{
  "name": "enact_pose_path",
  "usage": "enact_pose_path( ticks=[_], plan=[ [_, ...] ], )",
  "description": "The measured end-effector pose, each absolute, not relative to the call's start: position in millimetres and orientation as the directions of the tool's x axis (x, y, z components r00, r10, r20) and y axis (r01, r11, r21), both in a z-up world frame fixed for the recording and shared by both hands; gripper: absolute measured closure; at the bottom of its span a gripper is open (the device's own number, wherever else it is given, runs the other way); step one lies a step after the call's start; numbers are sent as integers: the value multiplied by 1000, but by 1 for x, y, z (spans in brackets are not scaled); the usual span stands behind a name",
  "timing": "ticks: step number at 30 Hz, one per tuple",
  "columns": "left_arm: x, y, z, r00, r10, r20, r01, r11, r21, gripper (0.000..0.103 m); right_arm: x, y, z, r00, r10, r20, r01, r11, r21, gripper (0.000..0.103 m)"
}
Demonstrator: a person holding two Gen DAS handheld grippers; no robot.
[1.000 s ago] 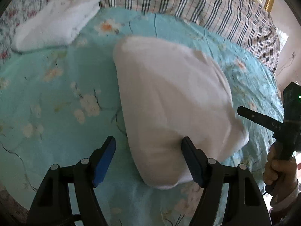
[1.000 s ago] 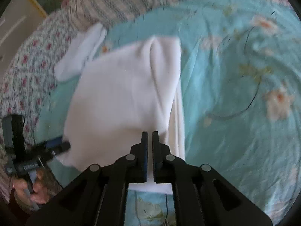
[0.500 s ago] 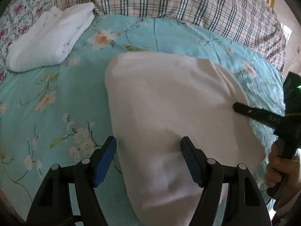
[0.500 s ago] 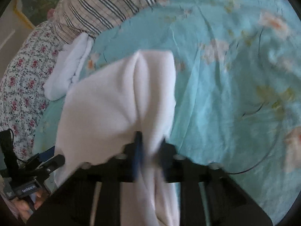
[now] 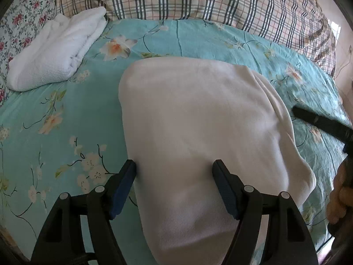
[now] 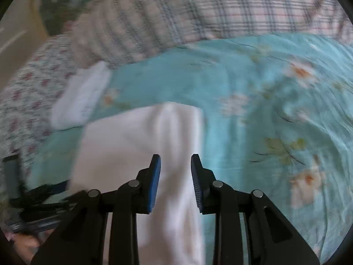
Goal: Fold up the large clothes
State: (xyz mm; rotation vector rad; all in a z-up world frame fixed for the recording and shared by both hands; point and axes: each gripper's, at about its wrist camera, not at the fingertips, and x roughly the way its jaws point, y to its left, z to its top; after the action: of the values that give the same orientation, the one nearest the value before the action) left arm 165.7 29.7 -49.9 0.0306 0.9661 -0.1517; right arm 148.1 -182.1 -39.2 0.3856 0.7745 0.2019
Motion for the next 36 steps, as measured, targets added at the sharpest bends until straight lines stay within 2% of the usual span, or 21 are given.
enact_pose_path(
  ticks=[2, 4, 7, 14, 20, 28, 32, 36],
  plan=[
    [166, 30, -50, 557, -119, -822, 142, 989, -47, 28, 155, -170, -52, 651, 325, -686, -54, 922, 385, 74],
    [167, 32, -53, 552, -131, -824, 145, 988, -60, 27, 167, -164, -81, 573, 283, -769, -17, 942, 334, 74],
    [169, 38, -56, 545, -155, -824, 142, 986, -92, 24, 167, -171, -96, 587, 334, -738, 0, 911, 413, 74],
    [175, 49, -62, 526, -203, -826, 129, 979, -159, 22, 167, -175, -97, 584, 336, -739, -7, 912, 409, 74],
    [163, 51, -55, 530, -190, -826, 119, 982, -150, 22, 163, -170, -94, 584, 331, -741, -1, 913, 408, 74],
    [119, 55, -32, 557, -144, -818, 121, 988, -92, 24, 116, -167, -68, 601, 341, -723, -51, 919, 391, 74],
    [105, 55, -45, 544, -100, -833, 119, 992, -42, 24, 103, -162, -84, 559, 308, -770, -61, 941, 331, 74],
    [105, 62, -49, 543, -130, -829, 112, 990, -82, 24, 105, -163, -91, 574, 304, -760, -56, 941, 334, 74]
  ],
)
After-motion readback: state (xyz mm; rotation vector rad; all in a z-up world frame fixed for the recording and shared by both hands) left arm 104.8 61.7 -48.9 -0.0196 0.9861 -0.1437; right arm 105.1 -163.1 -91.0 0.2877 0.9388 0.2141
